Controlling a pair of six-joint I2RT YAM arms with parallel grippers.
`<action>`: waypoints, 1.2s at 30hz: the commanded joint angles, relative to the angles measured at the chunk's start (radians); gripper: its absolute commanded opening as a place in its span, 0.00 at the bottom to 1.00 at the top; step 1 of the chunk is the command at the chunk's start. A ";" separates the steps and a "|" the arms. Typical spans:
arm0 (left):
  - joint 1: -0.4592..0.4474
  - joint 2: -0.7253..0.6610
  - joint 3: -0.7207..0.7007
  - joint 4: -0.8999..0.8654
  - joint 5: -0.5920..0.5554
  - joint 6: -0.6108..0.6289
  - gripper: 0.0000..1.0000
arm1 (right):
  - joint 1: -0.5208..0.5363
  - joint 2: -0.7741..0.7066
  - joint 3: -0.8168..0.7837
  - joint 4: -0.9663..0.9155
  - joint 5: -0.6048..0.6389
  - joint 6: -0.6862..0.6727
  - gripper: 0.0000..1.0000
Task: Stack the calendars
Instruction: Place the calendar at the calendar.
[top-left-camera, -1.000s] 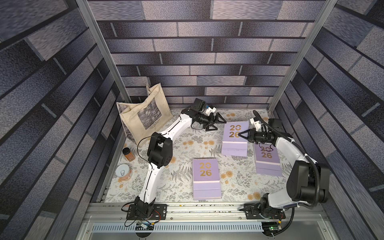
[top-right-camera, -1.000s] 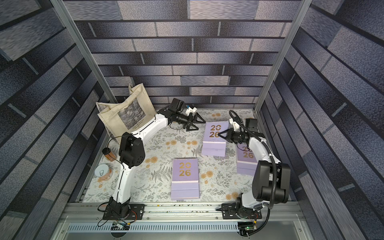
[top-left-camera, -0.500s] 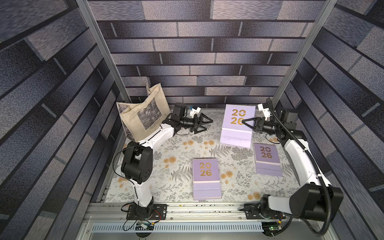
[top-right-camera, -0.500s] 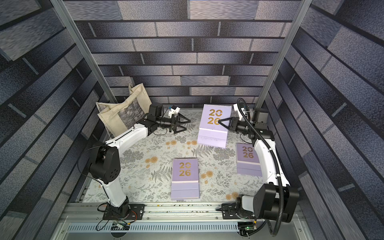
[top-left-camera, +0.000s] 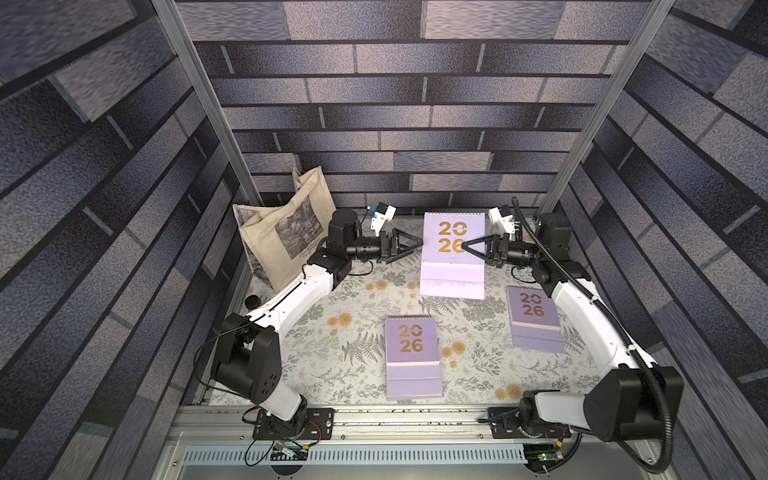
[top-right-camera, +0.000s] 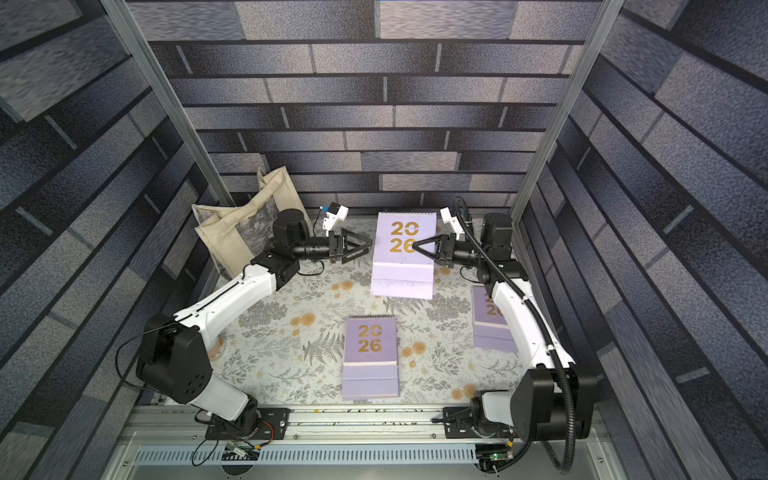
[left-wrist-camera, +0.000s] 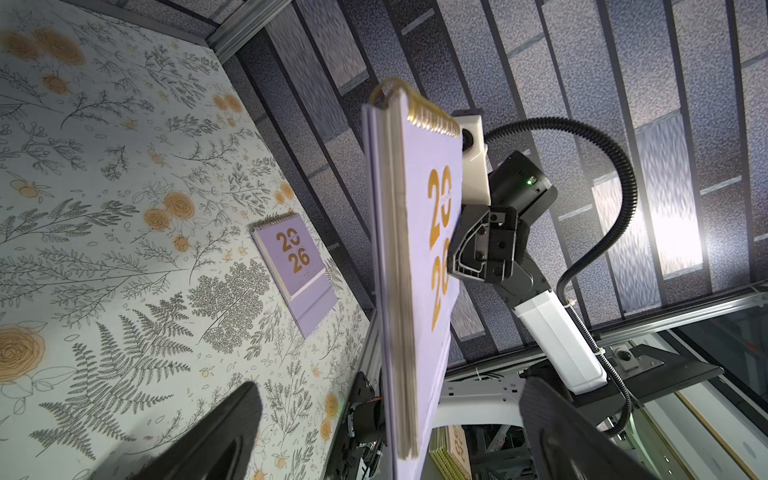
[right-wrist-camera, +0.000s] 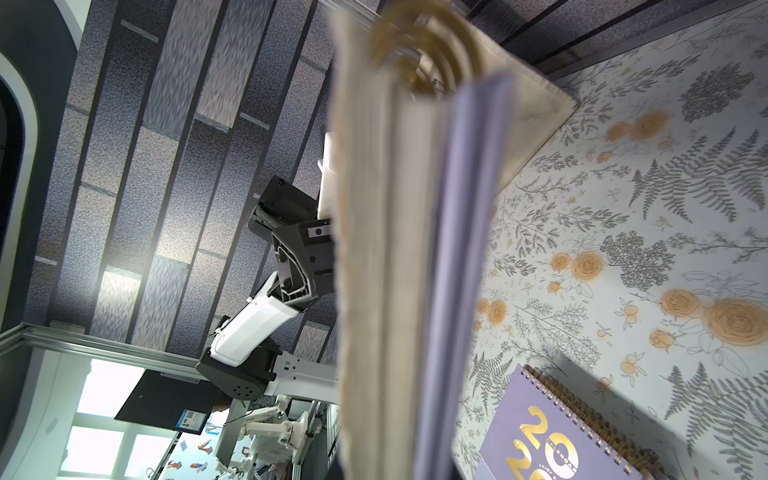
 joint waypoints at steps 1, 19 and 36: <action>-0.010 -0.009 -0.014 0.046 0.013 0.020 1.00 | 0.027 0.004 -0.009 0.110 -0.019 0.052 0.00; -0.040 0.006 -0.026 0.154 0.012 -0.045 0.77 | 0.162 0.056 -0.124 0.346 0.032 0.178 0.00; -0.030 -0.011 -0.045 0.153 0.019 -0.057 0.06 | 0.165 0.081 -0.096 0.345 0.028 0.164 0.00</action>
